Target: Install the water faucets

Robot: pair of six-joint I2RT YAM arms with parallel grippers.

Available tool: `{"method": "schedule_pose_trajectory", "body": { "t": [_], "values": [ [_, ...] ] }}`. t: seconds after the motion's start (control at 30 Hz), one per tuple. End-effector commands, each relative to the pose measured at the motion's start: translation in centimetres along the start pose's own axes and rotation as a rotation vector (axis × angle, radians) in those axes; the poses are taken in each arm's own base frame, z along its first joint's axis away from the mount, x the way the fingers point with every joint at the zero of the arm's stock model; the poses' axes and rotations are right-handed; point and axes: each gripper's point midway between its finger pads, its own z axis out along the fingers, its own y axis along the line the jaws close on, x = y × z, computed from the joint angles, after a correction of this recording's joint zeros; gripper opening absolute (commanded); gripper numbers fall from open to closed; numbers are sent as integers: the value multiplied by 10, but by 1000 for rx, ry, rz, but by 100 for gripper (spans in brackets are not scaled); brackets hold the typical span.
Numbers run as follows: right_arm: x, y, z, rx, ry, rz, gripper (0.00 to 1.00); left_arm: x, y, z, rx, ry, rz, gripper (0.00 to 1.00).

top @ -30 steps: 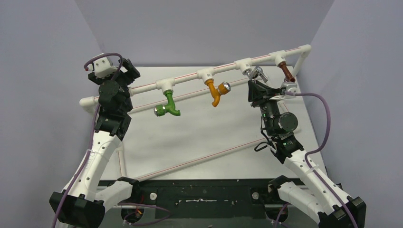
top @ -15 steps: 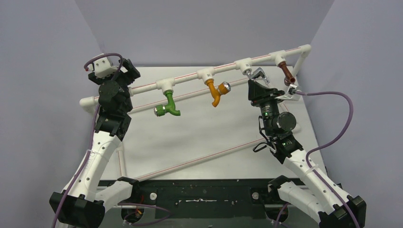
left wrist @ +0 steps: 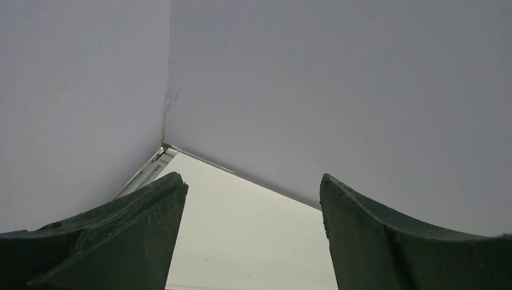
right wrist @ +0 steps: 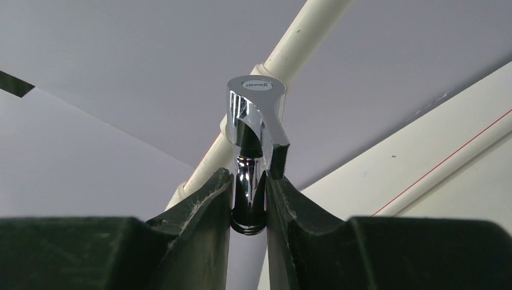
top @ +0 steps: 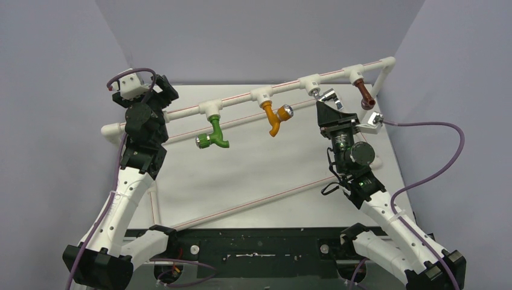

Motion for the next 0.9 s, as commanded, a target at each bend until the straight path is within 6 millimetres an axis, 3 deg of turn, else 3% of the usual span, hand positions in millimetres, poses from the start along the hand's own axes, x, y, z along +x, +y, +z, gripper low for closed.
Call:
{"method": "schedule_pose_trajectory", "body": {
  "t": [0.0, 0.6, 0.87],
  "values": [
    [-18, 20, 5, -3, -59, 193, 0, 125, 37, -33, -61, 383, 242, 79],
    [0, -1, 7, 163, -11, 520, 0, 124, 38, -34, -60, 382, 238, 79],
    [13, -1, 8, 196, 50, 643, 0, 123, 38, -35, -57, 379, 231, 79]
  ]
}}
